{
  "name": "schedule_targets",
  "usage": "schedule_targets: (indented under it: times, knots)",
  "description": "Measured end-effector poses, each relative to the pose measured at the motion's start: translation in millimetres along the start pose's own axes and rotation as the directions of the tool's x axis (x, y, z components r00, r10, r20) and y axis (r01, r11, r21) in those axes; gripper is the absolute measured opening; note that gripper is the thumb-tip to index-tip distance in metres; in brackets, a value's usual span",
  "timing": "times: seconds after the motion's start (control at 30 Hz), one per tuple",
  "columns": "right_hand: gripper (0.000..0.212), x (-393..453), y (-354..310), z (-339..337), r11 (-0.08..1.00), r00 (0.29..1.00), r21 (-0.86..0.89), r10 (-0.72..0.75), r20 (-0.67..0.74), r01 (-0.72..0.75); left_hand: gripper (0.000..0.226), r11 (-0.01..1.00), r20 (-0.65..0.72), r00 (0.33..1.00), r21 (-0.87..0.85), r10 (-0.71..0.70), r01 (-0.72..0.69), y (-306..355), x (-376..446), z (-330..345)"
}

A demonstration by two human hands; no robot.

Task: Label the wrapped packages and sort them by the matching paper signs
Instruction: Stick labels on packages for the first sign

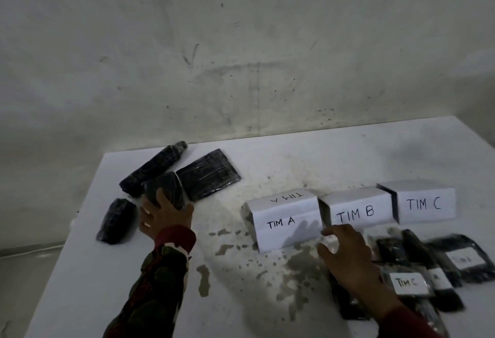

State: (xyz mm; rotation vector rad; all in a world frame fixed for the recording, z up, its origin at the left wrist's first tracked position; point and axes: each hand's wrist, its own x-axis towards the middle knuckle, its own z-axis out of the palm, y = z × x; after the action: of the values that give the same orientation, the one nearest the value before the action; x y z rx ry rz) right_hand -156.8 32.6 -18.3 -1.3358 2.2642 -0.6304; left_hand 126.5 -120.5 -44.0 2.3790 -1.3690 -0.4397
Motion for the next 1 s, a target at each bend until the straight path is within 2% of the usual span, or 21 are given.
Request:
schedule_targets:
  times: [0.2,0.33,0.43,0.53,0.7,0.83,1.0]
  knots:
    - [0.025,-3,-8,1,0.999,0.999,-0.027,0.024,0.026,-0.024,0.094,0.975,0.103,0.985,-0.157,-0.139,0.154,3,32,9]
    - [0.024,-3,-12,1,1.0,0.999,-0.016,0.021,0.045,-0.02,0.087,0.944,0.041,0.988,-0.291,-0.15,0.155,5,30,5]
    - [0.024,-3,-18,5,0.999,0.997,0.041,0.014,0.077,-0.017,0.087,0.879,-0.033,0.998,-0.475,-0.055,0.033,12,12,-3]
    - [0.024,-5,-25,10,0.994,0.994,0.107,-0.033,0.1,0.022,0.089,0.723,-0.021,0.997,-0.687,0.074,-0.068,25,-23,-10]
    - [0.021,-8,-36,8,0.95,0.984,0.295,-0.137,0.114,0.099,0.09,0.532,0.114,0.962,-0.846,0.249,-0.037,46,-96,-6]
    - [0.014,-8,-39,-6,0.869,0.972,0.486,-0.185,0.146,0.093,0.091,0.48,0.227,0.9,-0.877,0.372,0.023,62,-148,-2]
    - [0.016,-7,-18,-32,0.739,0.962,0.668,-0.235,0.136,0.086,0.09,0.48,0.273,0.857,-0.877,0.437,0.034,90,-196,6]
